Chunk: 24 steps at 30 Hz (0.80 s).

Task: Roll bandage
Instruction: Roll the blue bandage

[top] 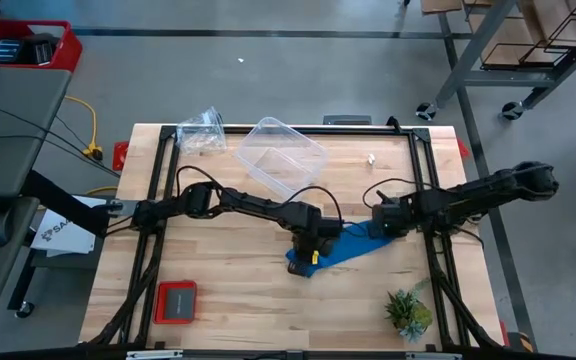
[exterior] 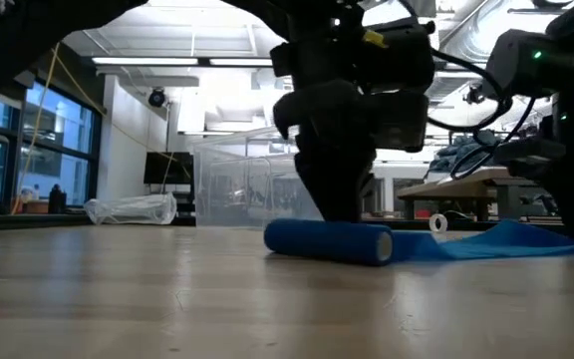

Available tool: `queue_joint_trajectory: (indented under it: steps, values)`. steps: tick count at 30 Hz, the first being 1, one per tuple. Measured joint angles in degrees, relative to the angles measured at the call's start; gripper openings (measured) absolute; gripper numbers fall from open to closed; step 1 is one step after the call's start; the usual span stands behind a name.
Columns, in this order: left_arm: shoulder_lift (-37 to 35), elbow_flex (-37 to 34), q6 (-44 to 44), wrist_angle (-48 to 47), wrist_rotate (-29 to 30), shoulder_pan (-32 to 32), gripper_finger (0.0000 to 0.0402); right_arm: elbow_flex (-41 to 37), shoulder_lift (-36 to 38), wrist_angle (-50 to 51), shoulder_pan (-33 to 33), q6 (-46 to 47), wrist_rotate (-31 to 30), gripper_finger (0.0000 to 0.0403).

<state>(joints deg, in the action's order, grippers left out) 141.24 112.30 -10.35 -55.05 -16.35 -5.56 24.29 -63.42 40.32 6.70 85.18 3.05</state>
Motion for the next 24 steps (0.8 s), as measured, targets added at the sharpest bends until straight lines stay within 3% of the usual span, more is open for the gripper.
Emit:
queue_joint_trajectory:
  steps: [4,10,14,24]
  values:
    - [-5.88,-9.03,2.53,5.73,0.62,-0.29,0.0,0.02,-0.13,-1.27,3.3,3.91,-1.14,0.0]
    - [-19.22,-30.97,11.98,22.18,2.67,-0.67,0.0,0.09,-1.99,-5.03,6.62,8.32,-2.96,0.0]
    - [-26.41,-42.05,15.86,30.35,5.71,-0.9,0.0,0.28,-4.52,-9.18,8.93,11.27,-3.53,0.0]
    - [-35.0,-51.76,8.09,23.69,5.44,-2.33,0.0,0.43,-10.99,-22.4,15.54,21.8,-5.1,0.0]
